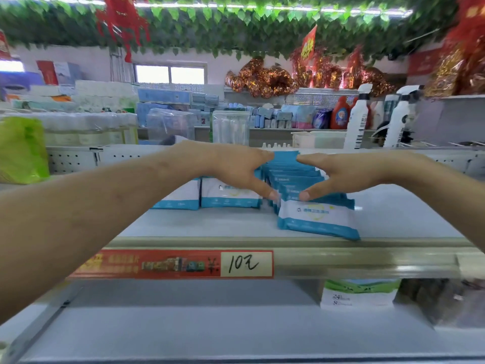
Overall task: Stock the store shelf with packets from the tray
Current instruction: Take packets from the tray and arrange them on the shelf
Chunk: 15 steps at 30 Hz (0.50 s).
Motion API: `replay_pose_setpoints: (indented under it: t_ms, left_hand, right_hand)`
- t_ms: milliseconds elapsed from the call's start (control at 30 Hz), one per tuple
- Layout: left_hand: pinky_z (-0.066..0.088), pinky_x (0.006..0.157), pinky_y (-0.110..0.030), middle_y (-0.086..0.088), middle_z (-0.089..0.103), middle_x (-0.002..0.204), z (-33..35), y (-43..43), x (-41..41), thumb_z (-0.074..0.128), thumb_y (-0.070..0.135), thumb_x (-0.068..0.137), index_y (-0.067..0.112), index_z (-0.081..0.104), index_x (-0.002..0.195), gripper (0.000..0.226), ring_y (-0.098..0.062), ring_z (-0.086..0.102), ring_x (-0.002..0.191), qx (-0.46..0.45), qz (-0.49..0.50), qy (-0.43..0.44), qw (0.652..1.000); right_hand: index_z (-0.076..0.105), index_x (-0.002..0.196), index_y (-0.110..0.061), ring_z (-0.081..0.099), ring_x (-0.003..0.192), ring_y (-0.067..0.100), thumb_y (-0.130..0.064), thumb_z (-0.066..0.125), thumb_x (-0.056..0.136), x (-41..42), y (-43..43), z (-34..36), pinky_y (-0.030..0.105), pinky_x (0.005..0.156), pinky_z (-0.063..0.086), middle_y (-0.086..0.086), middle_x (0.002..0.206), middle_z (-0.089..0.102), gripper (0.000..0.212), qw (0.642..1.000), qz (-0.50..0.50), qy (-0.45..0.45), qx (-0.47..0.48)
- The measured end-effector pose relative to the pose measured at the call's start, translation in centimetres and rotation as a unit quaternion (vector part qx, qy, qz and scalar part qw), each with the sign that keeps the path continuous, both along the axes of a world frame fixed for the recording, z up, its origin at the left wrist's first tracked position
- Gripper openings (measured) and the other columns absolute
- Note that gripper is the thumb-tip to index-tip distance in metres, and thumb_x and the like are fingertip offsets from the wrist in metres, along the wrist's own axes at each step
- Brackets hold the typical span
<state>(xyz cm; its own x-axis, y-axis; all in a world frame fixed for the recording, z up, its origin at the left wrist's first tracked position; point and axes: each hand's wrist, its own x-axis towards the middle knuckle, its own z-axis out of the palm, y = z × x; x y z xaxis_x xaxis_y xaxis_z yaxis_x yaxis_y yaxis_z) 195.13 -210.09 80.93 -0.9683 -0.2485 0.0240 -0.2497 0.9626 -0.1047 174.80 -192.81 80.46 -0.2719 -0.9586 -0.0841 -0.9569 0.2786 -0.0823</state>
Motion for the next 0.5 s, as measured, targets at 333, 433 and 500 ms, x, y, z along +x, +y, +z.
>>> replay_pose_setpoints:
  t_ms: [333, 433, 500]
  left_hand:
    - [0.022, 0.128, -0.046, 0.003, 0.016, 0.173, -1.4, 4.2, -4.8, 0.054, 0.101, 0.061, 0.022, 0.012, 0.165, 0.137, -0.021, 0.025, 0.156, -0.018, -0.003, -0.1, 0.995]
    - [0.011, 0.13, -0.048, -0.001, 0.01, 0.174, -1.8, 4.3, -5.2, 0.049, 0.1, 0.068, 0.015, 0.012, 0.165, 0.134, -0.02, 0.018, 0.159, -0.08, -0.001, -0.117, 0.99]
    - [0.007, 0.131, -0.049, -0.004, 0.01, 0.174, -1.8, 4.0, -5.5, 0.047, 0.098, 0.071, 0.012, 0.014, 0.165, 0.131, -0.019, 0.016, 0.159, -0.102, 0.01, -0.117, 0.988]
  right_hand:
    - [0.007, 0.164, -0.035, 0.024, 0.143, 0.0, -0.08, 0.079, 0.063, -2.9, 3.1, -1.4, 0.019, 0.114, 0.016, -0.024, 0.166, 0.015, 0.132, 0.996, 0.021, -0.056, 0.067]
    - [0.01, 0.163, -0.035, 0.026, 0.134, -0.003, -0.076, 0.081, 0.065, -3.5, 2.5, -1.9, 0.018, 0.11, 0.018, -0.026, 0.161, 0.017, 0.128, 0.996, 0.03, -0.055, 0.069]
    - [0.008, 0.163, -0.035, 0.027, 0.14, 0.002, -0.076, 0.082, 0.065, -3.8, 1.8, -2.1, 0.023, 0.115, 0.021, -0.023, 0.162, 0.019, 0.13, 0.997, 0.033, -0.05, 0.056]
